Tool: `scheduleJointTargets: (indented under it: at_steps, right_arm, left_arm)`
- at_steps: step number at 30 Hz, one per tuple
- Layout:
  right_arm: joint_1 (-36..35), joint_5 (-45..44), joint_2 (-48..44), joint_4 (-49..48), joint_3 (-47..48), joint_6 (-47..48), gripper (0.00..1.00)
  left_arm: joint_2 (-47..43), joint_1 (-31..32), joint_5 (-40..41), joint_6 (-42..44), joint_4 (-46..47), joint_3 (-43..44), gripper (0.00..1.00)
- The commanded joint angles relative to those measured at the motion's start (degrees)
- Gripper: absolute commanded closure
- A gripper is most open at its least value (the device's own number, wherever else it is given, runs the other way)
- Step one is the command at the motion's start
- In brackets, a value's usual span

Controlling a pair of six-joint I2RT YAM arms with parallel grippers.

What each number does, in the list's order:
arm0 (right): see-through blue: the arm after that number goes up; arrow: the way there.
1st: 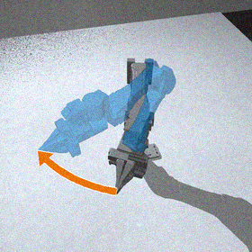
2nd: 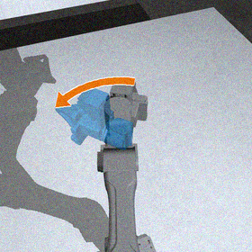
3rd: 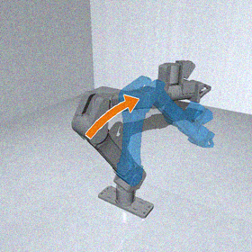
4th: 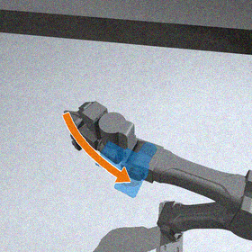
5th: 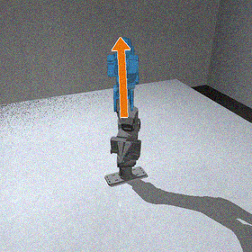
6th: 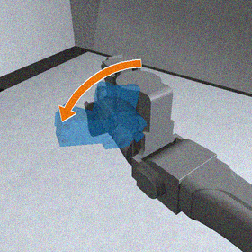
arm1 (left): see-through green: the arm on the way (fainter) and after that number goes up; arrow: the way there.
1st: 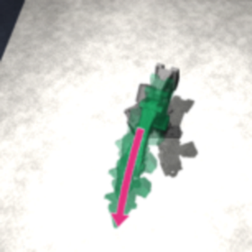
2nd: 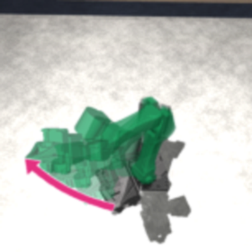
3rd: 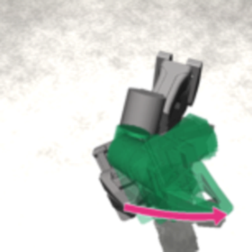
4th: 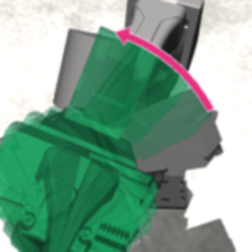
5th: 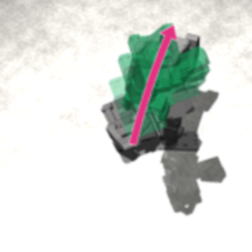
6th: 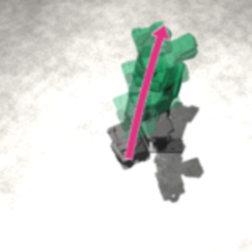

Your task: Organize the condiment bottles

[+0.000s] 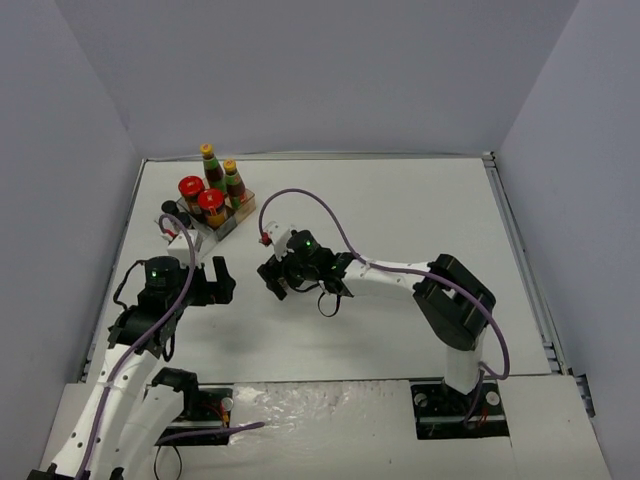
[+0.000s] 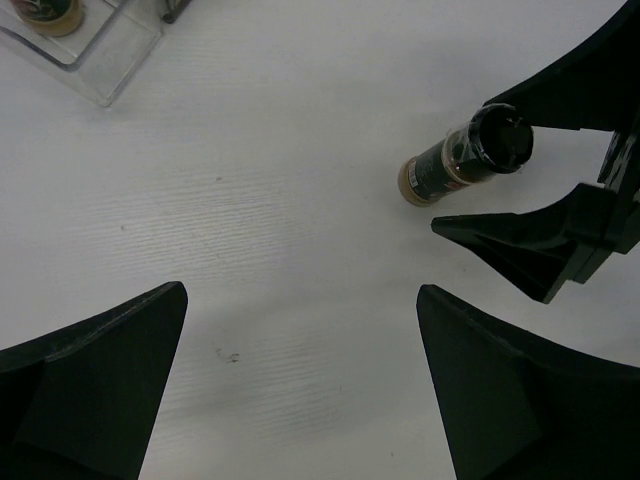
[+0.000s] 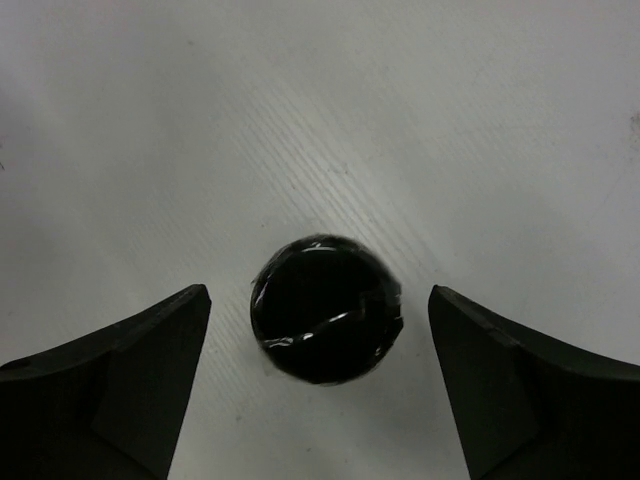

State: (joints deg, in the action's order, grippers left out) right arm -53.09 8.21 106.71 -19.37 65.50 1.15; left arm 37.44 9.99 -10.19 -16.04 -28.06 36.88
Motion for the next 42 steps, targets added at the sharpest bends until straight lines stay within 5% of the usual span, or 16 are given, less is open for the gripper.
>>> scheduleJointTargets:
  at_steps: [1,14,21,28,42]
  right_arm:
    - [-0.6,0.5,-8.2,2.8,-1.7,2.2,0.02]
    - [0.4,-18.5,-40.4,15.4,-19.2,-4.8,0.00]
    - [3.0,-21.4,-54.5,20.9,-22.2,-11.7,0.00]
    - [3.5,-22.1,-57.0,23.2,-21.9,-12.4,0.00]
    - [4.0,-22.1,-56.8,23.9,-22.5,-12.0,0.00]
  left_arm:
    - [2.3,3.9,0.7,-3.7,7.0,3.7,0.03]
    - [19.5,21.9,17.0,-6.7,13.7,12.9,0.03]
    - [33.8,26.9,23.8,-5.6,13.4,20.0,0.03]
    - [41.1,27.9,25.9,-7.8,10.0,24.5,0.04]
    - [46.7,31.8,25.7,-10.9,8.7,25.8,0.30]
